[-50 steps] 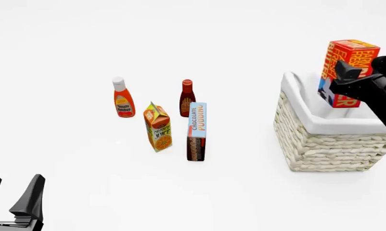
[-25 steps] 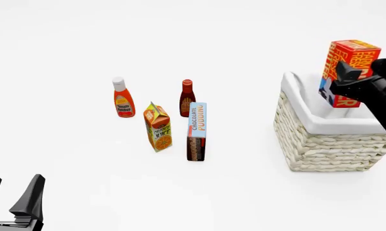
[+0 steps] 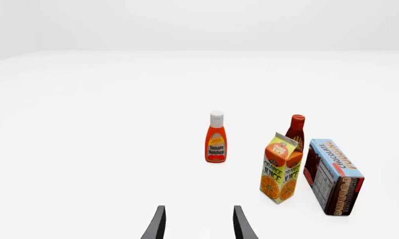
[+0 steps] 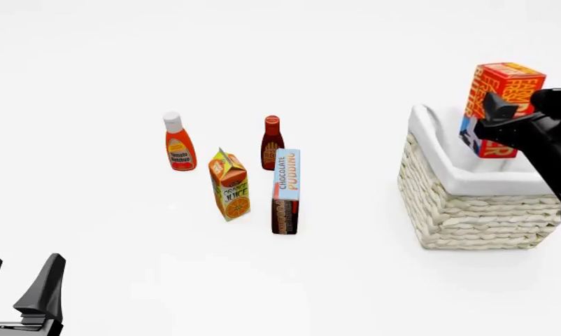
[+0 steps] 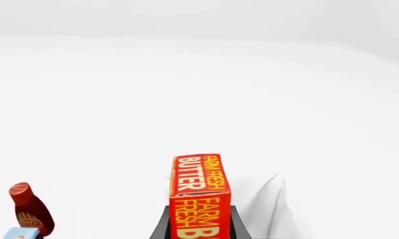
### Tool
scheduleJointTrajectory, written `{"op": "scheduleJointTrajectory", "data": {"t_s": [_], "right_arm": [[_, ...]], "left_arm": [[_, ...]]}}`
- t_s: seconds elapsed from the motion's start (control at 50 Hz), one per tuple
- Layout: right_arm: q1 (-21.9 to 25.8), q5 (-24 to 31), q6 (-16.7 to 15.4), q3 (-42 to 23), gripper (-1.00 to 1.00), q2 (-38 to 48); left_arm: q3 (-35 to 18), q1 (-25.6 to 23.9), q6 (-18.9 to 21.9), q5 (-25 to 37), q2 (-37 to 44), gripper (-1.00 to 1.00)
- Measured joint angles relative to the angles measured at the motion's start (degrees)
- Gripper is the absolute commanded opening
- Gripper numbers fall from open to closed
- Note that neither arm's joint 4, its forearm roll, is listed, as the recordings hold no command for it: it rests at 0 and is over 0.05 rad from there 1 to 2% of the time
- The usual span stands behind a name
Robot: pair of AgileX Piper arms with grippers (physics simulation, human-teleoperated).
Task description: Pick the butter and place it in the basket.
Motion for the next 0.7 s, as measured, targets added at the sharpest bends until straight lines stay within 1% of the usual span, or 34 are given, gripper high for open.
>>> {"op": "scheduleJointTrajectory", "data": {"t_s": [0.7], "right_arm": [[-1.63,-3.66,0.6,0.18,-1.0,5.15]], "left_arm": [[0.0,0.0,0.0,0.0,0.0,1.0]]}}
